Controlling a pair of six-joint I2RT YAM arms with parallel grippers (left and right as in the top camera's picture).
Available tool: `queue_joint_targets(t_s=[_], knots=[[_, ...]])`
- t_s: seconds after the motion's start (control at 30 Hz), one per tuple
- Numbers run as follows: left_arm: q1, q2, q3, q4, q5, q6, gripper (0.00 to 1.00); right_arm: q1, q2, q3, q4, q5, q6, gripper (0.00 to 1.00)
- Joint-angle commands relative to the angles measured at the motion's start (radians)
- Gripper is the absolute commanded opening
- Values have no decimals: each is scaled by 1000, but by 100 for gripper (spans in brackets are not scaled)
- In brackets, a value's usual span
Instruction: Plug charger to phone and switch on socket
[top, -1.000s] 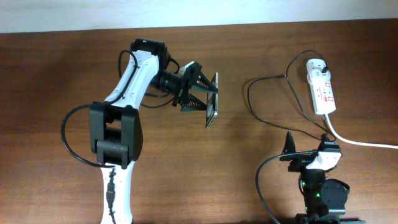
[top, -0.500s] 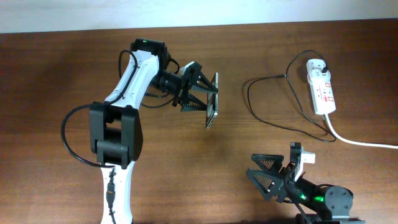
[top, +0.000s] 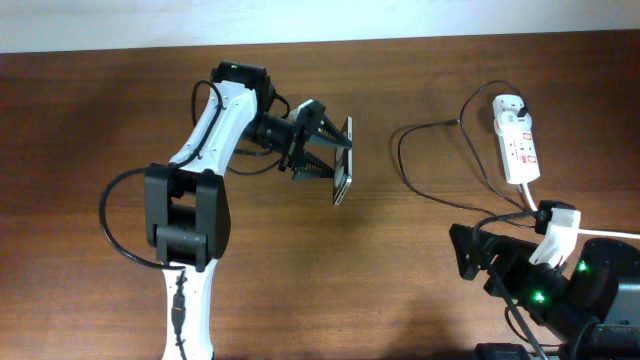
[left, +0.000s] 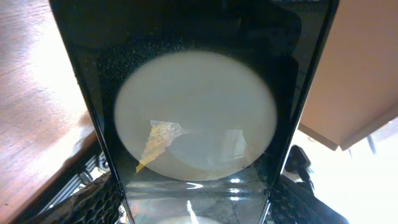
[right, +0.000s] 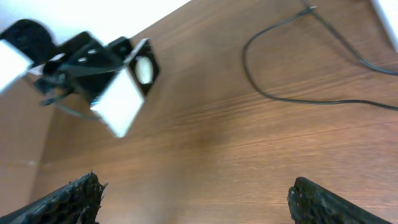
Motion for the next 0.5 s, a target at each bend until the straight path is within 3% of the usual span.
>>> queue_joint_targets(t_s=[0.0,0.2,0.3,0.43,0.47], knots=[[-4,-2,18,-3,139,-15,68,-2,58,20,-16,90,1,99],[-4,-2,18,-3,206,-25,68,-2,196,19,-3,-8,48,99],[-4,-2,18,-3,207,-25,68,12,294,24,82,6,-67,100],[-4,-2,18,-2,207,-25,69,298,302,34,217,225,-46,99],[-4,-2,18,-2,207,-25,69,426,311,34,256,409,24,99]])
